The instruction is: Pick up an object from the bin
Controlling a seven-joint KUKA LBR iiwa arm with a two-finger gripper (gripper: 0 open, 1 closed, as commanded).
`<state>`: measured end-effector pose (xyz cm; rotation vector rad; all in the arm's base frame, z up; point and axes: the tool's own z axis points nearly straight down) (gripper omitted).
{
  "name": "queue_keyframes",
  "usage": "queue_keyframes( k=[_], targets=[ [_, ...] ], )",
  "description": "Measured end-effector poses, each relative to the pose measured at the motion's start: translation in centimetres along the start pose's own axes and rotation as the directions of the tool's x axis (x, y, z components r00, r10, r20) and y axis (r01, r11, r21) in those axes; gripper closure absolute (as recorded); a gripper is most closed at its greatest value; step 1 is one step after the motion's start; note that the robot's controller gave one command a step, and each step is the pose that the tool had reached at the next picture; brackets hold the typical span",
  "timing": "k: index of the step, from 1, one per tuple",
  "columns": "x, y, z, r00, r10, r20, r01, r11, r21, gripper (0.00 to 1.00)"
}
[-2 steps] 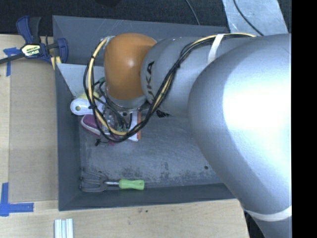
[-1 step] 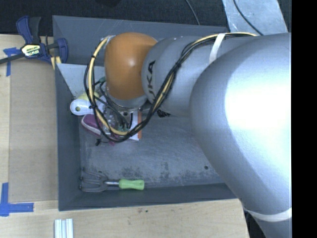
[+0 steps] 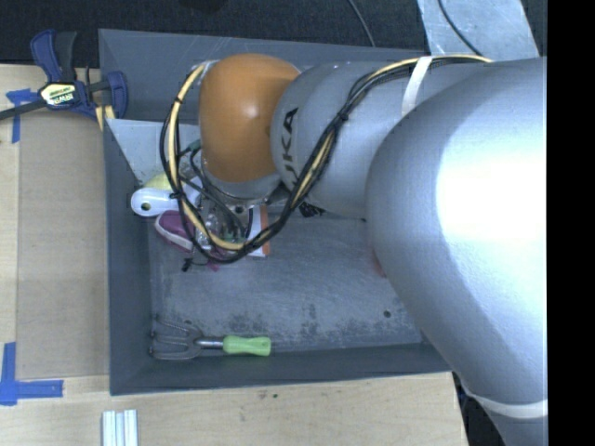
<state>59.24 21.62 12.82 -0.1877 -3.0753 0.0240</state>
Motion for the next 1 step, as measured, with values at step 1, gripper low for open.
queue_keyframes(
  k=[1],
  targets=[
    [0.35,-0.15,-4.99,1.000,-0.001,-0.004,0.001,1.000,0.002,1.00]
  ],
)
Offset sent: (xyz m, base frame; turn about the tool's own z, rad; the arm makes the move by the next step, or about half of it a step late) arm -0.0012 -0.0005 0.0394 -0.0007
